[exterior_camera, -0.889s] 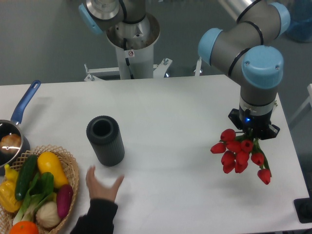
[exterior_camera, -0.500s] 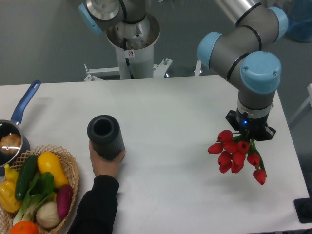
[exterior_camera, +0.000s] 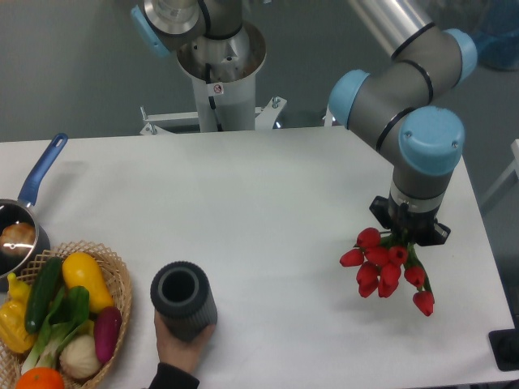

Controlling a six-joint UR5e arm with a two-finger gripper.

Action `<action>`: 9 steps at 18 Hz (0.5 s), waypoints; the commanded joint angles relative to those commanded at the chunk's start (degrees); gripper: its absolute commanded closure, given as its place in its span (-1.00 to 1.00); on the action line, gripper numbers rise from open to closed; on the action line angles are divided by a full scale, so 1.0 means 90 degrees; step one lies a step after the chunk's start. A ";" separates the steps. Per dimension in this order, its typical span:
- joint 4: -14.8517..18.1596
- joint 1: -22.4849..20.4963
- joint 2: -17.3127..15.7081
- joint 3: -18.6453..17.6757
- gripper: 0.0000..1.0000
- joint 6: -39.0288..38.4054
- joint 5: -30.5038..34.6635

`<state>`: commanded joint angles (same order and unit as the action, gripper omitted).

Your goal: Place the flowers on the table

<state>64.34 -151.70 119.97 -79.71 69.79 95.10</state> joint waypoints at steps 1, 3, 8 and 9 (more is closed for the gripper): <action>0.0000 0.0029 0.0000 -0.0058 1.00 0.0000 0.0000; 0.0000 0.0049 0.0000 -0.0108 1.00 0.0000 0.0000; 0.0029 0.0059 -0.0068 -0.0254 0.04 0.0010 -0.0077; 0.0010 0.0039 -0.0078 -0.0322 -0.28 0.0019 -0.0223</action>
<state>64.43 -151.35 119.27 -82.61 69.96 93.09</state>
